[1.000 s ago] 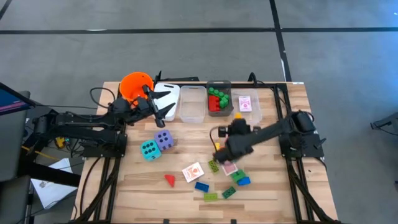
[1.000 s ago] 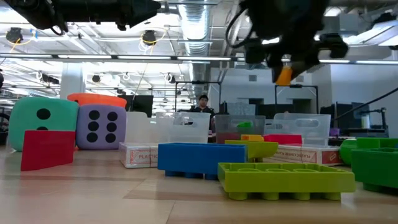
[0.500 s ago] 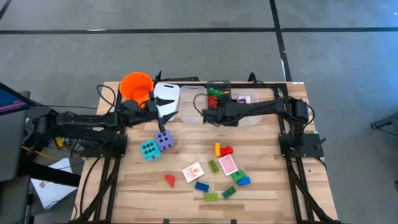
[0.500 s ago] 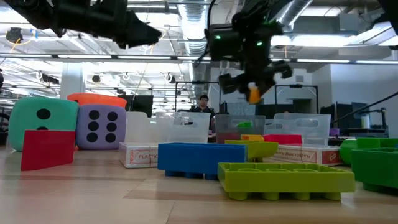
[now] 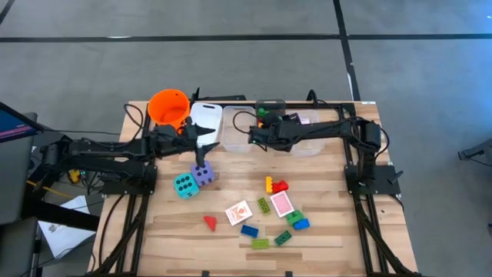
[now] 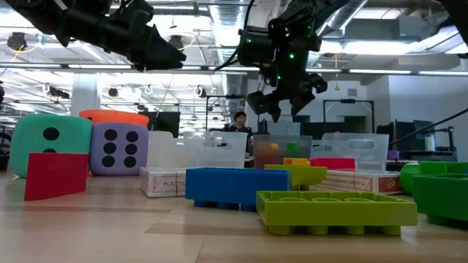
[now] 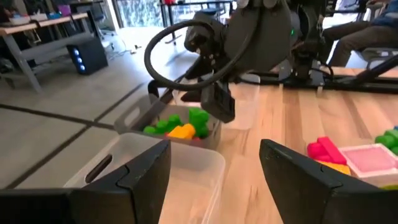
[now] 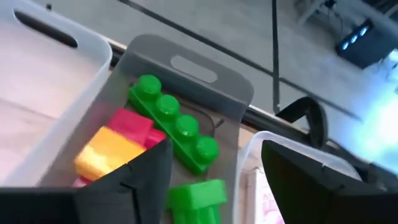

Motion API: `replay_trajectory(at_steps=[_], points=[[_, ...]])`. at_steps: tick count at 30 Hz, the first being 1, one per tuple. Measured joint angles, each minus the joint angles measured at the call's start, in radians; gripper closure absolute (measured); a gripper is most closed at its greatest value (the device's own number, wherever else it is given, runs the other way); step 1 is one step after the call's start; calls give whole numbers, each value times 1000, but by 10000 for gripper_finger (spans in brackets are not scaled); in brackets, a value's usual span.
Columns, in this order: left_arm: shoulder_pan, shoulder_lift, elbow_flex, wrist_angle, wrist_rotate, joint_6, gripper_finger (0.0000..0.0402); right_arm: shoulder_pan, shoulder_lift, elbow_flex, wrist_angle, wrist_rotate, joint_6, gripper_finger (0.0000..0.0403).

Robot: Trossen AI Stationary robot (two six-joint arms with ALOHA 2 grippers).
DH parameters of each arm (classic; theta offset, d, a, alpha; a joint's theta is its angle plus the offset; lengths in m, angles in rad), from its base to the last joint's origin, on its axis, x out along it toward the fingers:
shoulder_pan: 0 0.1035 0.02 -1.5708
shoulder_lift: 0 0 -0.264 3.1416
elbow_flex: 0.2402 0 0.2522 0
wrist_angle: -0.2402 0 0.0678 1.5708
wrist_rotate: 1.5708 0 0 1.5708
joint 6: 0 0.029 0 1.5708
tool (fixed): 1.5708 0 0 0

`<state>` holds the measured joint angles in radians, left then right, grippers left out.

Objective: Pick & Place Toys
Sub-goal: Put the small red game piece into the white bin

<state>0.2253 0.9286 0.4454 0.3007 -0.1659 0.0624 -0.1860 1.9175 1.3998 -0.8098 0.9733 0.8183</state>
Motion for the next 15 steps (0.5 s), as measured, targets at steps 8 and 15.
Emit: replay_trajectory(at_steps=[8,15], points=[[0,0,0,-24,1,8,165,237,-41,2,-30,23,-112,159],[-2,0,0,-4,8,5,165,534,-57,1,-54,37,13,158]])
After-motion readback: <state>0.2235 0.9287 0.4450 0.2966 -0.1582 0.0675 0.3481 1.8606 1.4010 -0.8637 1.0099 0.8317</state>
